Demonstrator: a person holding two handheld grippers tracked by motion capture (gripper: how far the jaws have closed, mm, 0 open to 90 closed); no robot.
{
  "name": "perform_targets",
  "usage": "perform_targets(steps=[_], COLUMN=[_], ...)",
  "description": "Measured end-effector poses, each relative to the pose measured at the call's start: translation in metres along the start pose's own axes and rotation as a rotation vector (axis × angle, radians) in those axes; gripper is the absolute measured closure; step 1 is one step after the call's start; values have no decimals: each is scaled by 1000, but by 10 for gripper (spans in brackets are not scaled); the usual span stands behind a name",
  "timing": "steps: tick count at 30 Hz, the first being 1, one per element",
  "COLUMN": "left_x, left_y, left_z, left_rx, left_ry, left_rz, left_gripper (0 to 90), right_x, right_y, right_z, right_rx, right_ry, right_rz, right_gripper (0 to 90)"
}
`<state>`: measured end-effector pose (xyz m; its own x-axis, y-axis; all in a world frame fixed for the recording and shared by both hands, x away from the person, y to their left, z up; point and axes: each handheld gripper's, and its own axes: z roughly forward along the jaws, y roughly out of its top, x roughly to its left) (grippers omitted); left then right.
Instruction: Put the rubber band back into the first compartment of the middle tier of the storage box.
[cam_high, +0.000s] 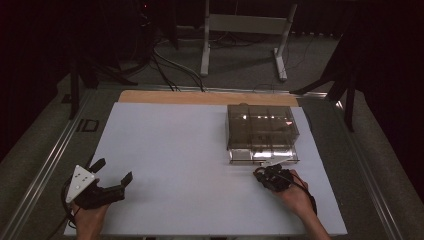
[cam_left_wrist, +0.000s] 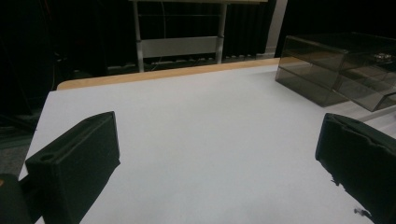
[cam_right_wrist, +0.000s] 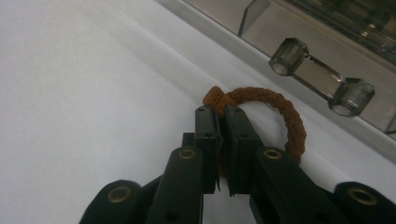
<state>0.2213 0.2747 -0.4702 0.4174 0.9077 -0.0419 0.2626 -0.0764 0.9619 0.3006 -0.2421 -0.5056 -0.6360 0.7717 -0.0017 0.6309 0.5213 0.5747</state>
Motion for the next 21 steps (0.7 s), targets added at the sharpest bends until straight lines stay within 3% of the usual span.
perform_targets(steps=[21], left_x=[0], left_y=[0], left_z=[1], left_rx=[5], left_ry=[-1], left_rz=[-3], left_gripper=[12], right_x=[3], right_y=[0], right_z=[-10], right_rx=[-22], right_ry=[19], right_rz=[0], right_gripper=[864])
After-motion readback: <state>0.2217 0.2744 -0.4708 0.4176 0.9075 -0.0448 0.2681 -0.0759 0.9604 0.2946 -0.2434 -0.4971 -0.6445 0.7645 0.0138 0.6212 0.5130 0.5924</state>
